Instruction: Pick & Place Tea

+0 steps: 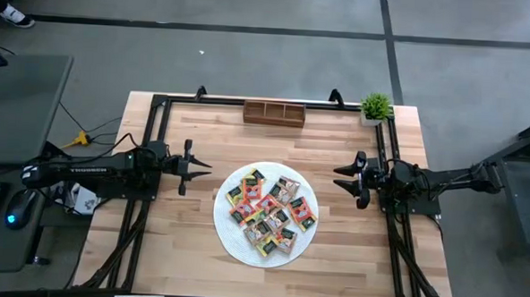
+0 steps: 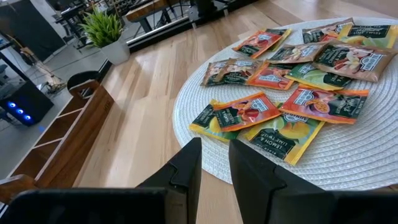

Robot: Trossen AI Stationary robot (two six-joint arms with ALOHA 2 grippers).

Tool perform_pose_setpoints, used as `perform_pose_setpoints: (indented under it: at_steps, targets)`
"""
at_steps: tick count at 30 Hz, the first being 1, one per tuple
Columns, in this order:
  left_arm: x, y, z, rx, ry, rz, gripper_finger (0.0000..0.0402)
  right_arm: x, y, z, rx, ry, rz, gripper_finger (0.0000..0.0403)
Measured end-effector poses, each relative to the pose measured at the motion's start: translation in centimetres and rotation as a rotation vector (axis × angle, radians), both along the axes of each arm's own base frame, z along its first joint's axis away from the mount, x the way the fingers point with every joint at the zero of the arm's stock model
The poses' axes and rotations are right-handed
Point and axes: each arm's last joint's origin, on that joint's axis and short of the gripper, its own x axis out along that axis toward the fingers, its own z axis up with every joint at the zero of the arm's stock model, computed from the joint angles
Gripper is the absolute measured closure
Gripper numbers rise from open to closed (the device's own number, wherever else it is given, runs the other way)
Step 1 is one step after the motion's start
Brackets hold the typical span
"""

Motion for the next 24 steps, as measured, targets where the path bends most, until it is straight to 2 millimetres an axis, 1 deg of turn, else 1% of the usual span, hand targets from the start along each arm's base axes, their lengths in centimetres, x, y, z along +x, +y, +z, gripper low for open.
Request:
perform_pose_setpoints:
  at_steps: [7, 12, 16, 20, 24]
  targets:
    - [0.0, 0.0, 0.2, 0.003, -0.013, 0.000, 0.0321, 0.0, 0.0, 0.0, 0.000, 0.000, 0.000, 0.0208]
    - [0.1, 0.0, 0.6, 0.005, -0.029, 0.001, 0.0321, 0.0, 0.0, 0.0, 0.000, 0.000, 0.000, 0.0208]
    - [0.2, 0.1, 1.2, 0.011, -0.079, 0.026, 0.0321, 0.0, 0.0, 0.0, 0.000, 0.000, 0.000, 0.0208]
    - [0.2, 0.1, 1.2, -0.069, -0.082, 0.028, 0.0321, 0.0, 0.0, 0.0, 0.000, 0.000, 0.000, 0.0208]
    - [0.2, 0.0, 1.1, -0.059, -0.069, 0.013, 0.0321, 0.0, 0.0, 0.0, 0.000, 0.000, 0.000, 0.0208]
